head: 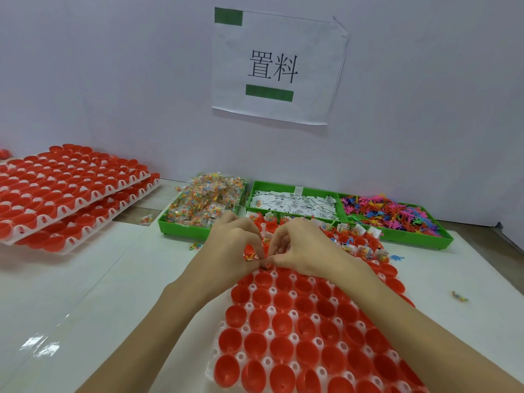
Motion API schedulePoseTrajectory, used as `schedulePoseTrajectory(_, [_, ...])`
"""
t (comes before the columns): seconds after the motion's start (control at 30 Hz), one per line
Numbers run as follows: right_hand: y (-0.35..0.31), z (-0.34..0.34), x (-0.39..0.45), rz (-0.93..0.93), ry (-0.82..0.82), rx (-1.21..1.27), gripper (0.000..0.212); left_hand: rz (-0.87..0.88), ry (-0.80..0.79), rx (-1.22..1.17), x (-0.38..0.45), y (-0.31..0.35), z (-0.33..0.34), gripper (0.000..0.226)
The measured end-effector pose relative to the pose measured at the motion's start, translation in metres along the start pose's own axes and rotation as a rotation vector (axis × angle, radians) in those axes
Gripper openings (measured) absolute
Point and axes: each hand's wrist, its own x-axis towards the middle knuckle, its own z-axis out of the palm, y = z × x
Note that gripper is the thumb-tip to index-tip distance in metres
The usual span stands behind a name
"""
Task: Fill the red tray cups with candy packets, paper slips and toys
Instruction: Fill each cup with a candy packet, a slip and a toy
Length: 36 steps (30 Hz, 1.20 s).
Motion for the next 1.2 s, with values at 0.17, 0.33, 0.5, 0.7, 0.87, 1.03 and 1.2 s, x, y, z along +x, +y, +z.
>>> schedulePoseTrajectory(0.17, [0.000, 0.001, -0.002, -0.029, 0.002, -0.037, 0.003, 0.055, -0.046, -0.004, 0.001, -0.001, 0.000, 0.007])
schedulePoseTrajectory(0.33, [0.005, -0.017, -0.016, 0.005, 0.062, 0.098, 0.016, 0.054, -0.016, -0.068, 0.000, -0.003, -0.004, 0.007])
schedulePoseTrajectory(0.5, [0.026, -0.045, -0.049, 0.081, 0.216, 0.478, 0.027, 0.012, 0.079, -0.143, 0.001, -0.006, -0.008, 0.014])
schedulePoseTrajectory(0.7, [0.065, -0.049, -0.087, 0.122, 0.371, 0.781, 0.029, -0.106, 0.225, -0.144, 0.003, -0.020, -0.010, 0.016])
schedulePoseTrajectory(0.87, [0.085, -0.045, -0.106, 0.179, 0.508, 1.057, 0.032, -0.159, 0.338, 0.044, 0.001, -0.039, -0.009, 0.007])
schedulePoseTrajectory(1.03, [0.087, -0.049, -0.113, 0.193, 0.570, 1.218, 0.036, -0.109, 0.281, 0.244, -0.004, -0.059, -0.009, 0.030])
schedulePoseTrajectory(1.2, [0.084, -0.047, -0.113, 0.195, 0.605, 1.288, 0.037, -0.037, 0.145, 0.302, -0.010, -0.068, 0.001, 0.030])
